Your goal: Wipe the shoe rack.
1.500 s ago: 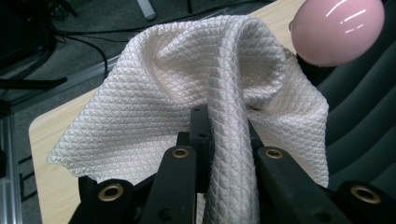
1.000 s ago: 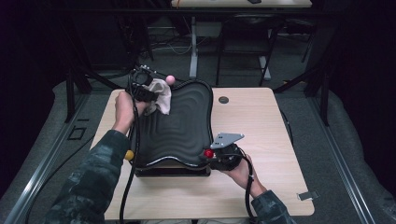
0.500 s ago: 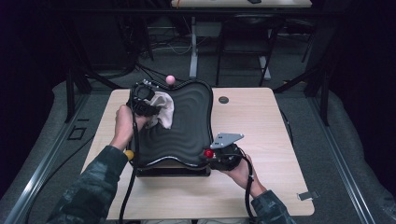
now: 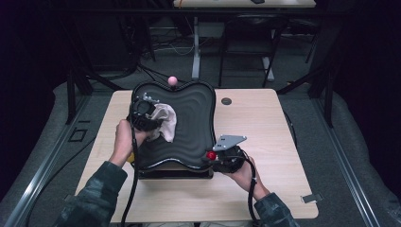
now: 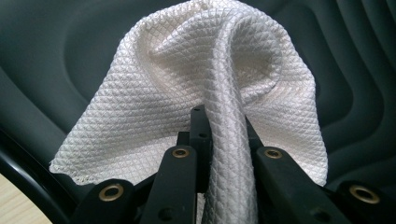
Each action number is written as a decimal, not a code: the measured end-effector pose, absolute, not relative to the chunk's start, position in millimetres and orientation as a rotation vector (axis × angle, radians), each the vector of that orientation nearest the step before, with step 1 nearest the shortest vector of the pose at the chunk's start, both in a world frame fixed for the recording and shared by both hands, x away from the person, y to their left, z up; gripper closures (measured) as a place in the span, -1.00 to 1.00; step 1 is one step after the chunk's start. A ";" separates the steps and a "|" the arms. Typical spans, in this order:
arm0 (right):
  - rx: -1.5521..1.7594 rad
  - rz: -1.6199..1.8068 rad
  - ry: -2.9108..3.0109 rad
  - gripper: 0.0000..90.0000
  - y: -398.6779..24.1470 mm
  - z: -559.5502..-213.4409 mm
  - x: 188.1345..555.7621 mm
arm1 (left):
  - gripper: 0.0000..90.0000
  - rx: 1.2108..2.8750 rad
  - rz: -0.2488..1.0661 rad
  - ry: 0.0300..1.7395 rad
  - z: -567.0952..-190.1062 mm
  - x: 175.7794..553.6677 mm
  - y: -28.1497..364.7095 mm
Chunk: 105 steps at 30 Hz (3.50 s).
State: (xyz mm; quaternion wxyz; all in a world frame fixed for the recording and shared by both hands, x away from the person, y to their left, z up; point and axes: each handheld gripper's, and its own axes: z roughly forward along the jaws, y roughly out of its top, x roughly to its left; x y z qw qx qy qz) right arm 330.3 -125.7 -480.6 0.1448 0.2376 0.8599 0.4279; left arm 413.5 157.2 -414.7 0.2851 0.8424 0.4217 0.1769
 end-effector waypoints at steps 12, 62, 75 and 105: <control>0.683 1.230 2.471 0.33 -125.8 -481.0 329.9 | 0.84 2.250 0.432 1.095 -430.5 387.6 162.3; 0.674 1.233 2.427 0.33 -119.3 -480.8 330.9 | 0.84 2.341 0.372 1.016 -446.8 357.0 154.2; 0.668 1.229 2.417 0.33 -118.6 -481.8 330.5 | 0.84 2.295 0.445 1.060 -425.0 396.7 148.1; 0.668 1.224 2.419 0.33 -117.9 -483.1 330.6 | 0.83 2.160 0.653 1.307 -369.7 491.4 156.7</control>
